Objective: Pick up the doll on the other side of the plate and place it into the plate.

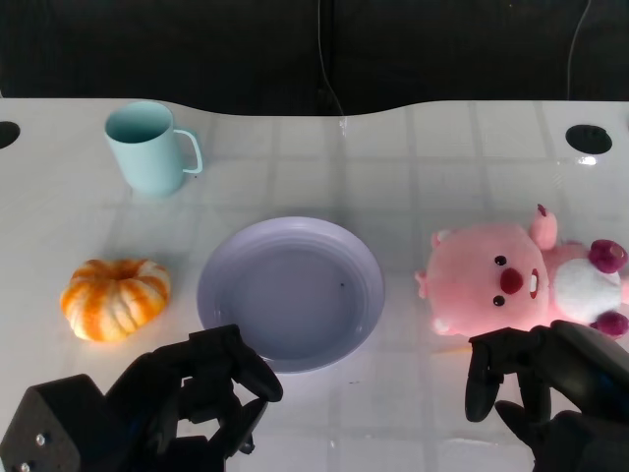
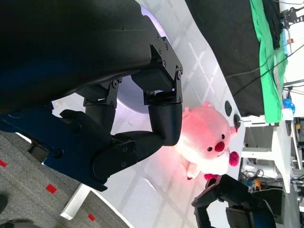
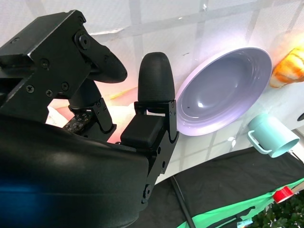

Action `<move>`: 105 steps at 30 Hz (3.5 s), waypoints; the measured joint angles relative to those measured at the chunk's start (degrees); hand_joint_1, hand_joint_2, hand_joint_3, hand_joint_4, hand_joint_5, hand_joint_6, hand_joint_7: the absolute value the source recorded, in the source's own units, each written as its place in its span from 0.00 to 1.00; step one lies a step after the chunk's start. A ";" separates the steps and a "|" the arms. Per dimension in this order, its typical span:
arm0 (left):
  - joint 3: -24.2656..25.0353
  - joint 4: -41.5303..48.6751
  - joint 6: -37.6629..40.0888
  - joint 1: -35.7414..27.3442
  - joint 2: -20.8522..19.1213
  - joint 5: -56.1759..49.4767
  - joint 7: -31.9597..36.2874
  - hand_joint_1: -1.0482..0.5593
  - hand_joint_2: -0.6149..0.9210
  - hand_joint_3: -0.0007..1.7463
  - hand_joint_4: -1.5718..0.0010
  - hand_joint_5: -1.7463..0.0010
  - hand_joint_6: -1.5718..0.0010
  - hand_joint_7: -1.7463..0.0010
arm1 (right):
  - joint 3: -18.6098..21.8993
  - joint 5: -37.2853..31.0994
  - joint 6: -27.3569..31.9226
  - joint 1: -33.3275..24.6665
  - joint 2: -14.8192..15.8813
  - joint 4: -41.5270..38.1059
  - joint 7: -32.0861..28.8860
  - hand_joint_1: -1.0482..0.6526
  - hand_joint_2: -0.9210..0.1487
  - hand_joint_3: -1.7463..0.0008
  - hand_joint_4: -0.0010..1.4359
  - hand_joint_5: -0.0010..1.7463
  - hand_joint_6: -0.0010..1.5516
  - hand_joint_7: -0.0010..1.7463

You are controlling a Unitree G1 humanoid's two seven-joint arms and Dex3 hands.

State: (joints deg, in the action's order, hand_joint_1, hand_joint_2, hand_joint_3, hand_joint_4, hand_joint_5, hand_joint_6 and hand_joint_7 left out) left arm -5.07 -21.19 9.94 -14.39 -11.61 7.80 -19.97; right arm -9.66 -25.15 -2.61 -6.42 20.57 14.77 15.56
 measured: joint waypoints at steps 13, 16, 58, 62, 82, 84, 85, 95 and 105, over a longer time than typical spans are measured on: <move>-0.14 0.00 0.09 0.25 0.00 -0.21 0.00 0.47 0.85 0.49 0.61 0.00 0.58 0.22 | 0.01 0.05 -0.52 0.04 0.11 -0.20 -0.02 0.62 0.55 0.27 0.60 0.97 0.56 0.71; -0.14 0.01 0.09 0.27 0.00 -0.21 0.00 0.47 0.85 0.50 0.61 0.00 0.58 0.22 | 0.01 0.05 -0.71 0.08 0.30 -0.37 -0.03 0.62 0.54 0.27 0.60 0.97 0.56 0.71; -0.12 1.60 0.81 1.69 0.33 -0.48 0.03 0.48 0.84 0.50 0.61 0.00 0.58 0.22 | 8.19 -17.10 18.17 4.60 4.16 18.94 4.69 0.24 0.05 1.00 0.00 0.24 0.08 0.00; -0.11 1.65 0.81 1.75 0.33 -0.46 0.03 0.48 0.85 0.50 0.61 0.00 0.58 0.22 | 6.51 -24.01 20.05 6.53 7.07 19.54 9.38 0.22 0.05 1.00 0.00 0.21 0.09 0.01; -0.13 1.76 0.44 1.57 0.30 -0.78 0.26 0.46 0.86 0.48 0.61 0.00 0.57 0.22 | -3.48 -33.57 22.46 18.58 7.29 -0.75 17.52 0.20 0.05 0.99 0.00 0.18 0.11 0.00; -0.12 1.74 0.44 1.50 0.29 -0.81 0.36 0.46 0.86 0.48 0.61 0.00 0.57 0.22 | -4.44 -33.53 22.27 19.74 6.90 -3.36 16.48 0.20 0.05 0.99 0.01 0.18 0.11 0.01; -0.11 1.71 0.44 1.49 0.28 -0.82 0.37 0.47 0.86 0.48 0.61 0.00 0.57 0.22 | -4.85 -33.48 22.20 20.28 6.63 -4.59 15.89 0.20 0.05 0.99 0.01 0.18 0.11 0.01; 0.00 1.34 0.41 1.34 0.15 -0.67 0.36 0.47 0.86 0.48 0.63 0.00 0.57 0.23 | -7.58 -29.98 21.86 25.89 3.83 -19.55 11.12 0.20 0.02 0.99 0.02 0.16 0.12 0.01; 0.05 1.12 0.25 1.05 -0.14 -0.79 0.37 0.47 0.86 0.47 0.63 0.00 0.57 0.22 | -9.42 -23.62 19.85 32.45 0.94 -35.61 3.89 0.18 0.00 0.98 0.02 0.13 0.11 0.00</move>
State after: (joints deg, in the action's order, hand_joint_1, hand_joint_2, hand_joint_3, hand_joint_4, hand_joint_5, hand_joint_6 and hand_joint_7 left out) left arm -5.02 -20.07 10.18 -13.34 -11.74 7.01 -19.60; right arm -19.08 -48.78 17.24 26.03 21.51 -20.85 19.46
